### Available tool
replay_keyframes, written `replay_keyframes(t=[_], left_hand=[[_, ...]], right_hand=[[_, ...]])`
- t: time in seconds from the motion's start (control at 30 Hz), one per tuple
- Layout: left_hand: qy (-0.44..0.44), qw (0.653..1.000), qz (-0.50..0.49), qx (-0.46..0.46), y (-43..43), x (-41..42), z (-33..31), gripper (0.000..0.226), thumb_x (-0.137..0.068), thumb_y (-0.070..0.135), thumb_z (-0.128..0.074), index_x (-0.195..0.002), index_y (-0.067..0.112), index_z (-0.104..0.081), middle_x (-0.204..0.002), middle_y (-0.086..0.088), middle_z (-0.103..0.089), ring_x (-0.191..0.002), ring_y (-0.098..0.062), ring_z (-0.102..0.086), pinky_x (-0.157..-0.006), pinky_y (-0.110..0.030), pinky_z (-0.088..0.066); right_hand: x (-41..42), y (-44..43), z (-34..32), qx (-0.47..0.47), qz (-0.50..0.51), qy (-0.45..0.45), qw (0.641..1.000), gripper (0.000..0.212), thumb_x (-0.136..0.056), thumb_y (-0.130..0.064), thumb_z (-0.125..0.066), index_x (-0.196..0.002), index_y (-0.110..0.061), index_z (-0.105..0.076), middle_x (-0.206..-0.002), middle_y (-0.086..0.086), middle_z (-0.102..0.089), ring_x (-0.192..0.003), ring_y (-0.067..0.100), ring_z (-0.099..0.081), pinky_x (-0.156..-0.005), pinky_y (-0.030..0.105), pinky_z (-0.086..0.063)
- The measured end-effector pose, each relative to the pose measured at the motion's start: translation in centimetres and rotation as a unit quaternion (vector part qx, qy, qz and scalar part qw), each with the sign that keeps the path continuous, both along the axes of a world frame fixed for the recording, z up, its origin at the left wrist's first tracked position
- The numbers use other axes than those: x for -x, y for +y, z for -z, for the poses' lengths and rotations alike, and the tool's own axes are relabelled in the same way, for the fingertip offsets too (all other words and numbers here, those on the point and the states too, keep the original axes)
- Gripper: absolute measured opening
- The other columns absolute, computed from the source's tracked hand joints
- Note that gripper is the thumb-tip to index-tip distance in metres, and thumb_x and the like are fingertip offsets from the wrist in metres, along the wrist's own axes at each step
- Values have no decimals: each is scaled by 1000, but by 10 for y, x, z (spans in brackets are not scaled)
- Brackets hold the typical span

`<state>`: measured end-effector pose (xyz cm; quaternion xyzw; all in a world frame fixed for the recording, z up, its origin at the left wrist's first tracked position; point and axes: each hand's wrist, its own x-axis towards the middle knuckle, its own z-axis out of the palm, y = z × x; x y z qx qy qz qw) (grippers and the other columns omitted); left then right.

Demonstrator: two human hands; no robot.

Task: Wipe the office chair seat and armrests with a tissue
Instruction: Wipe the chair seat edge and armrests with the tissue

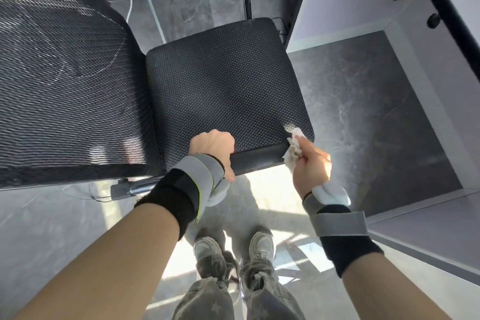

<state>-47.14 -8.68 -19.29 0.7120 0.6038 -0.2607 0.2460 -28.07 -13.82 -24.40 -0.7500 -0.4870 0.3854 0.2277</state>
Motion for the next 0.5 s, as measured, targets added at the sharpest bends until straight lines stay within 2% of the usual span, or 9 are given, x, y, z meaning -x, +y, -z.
replay_keyframes(t=[0.1, 0.17, 0.27, 0.33, 0.37, 0.4, 0.43, 0.5], left_hand=[[5, 1000, -1, 5, 1, -2, -1, 52, -60, 45, -84, -104, 24, -67, -98, 0, -69, -92, -26, -66, -67, -31, -48], [7, 1000, 2, 3, 1, -2, 0, 52, -60, 46, -84, -105, 24, -67, -99, 0, -69, -93, -26, -66, -68, -31, -48], [6, 1000, 0, 4, 0, -3, 0, 54, -61, 45, -84, -106, 23, -66, -101, 0, -69, -94, -26, -66, -69, -32, -48], [6, 1000, -3, 7, 1, -4, -1, 55, -61, 44, -84, -108, 23, -66, -102, 0, -69, -95, -26, -66, -68, -31, -48], [6, 1000, -5, 8, 1, -5, -1, 55, -61, 44, -84, -108, 23, -65, -102, -1, -69, -95, -27, -66, -68, -31, -48], [6, 1000, -5, 9, 1, -5, -1, 56, -61, 44, -84, -109, 23, -65, -103, -1, -69, -95, -27, -66, -69, -31, -48], [6, 1000, -4, 7, 1, -5, -1, 56, -61, 44, -84, -109, 23, -65, -103, -1, -68, -96, -27, -66, -69, -31, -48], [8, 1000, -1, 2, 0, -5, 0, 55, -62, 44, -84, -109, 23, -65, -104, 0, -68, -96, -27, -66, -70, -31, -48]], right_hand=[[-1, 4, -2, 64, 65, 22, 996, 44, -96, -1, -32, -135, -16, -43, -141, 16, -45, -128, 36, -41, -100, 34, -34], [-6, 7, 1, 111, 104, 5, 988, 39, -97, -9, -33, -133, -19, -46, -134, 19, -50, -122, 39, -46, -93, 35, -39], [-15, 10, 9, 134, 169, -18, 976, 33, -94, -13, -41, -121, -12, -59, -106, 14, -65, -103, 32, -59, -80, 26, -42], [-20, 15, 13, 137, 186, 3, 973, 26, -92, -9, -43, -100, -3, -66, -84, 8, -60, -89, 24, -55, -61, 16, -43], [-22, 16, 15, 148, 183, 6, 972, 24, -91, -7, -43, -94, -2, -66, -82, 7, -56, -86, 21, -51, -49, 8, -40], [-22, 18, 14, 164, 176, 5, 970, 22, -90, -7, -44, -98, -3, -64, -85, 9, -56, -86, 21, -51, -45, 5, -39], [-20, 20, 12, 177, 180, 4, 968, 24, -89, -9, -47, -106, -4, -63, -92, 11, -60, -87, 24, -54, -50, 5, -40], [-15, 21, 6, 181, 189, -23, 965, 26, -89, -19, -53, -111, -9, -63, -102, 14, -68, -88, 27, -60, -71, 21, -46]])
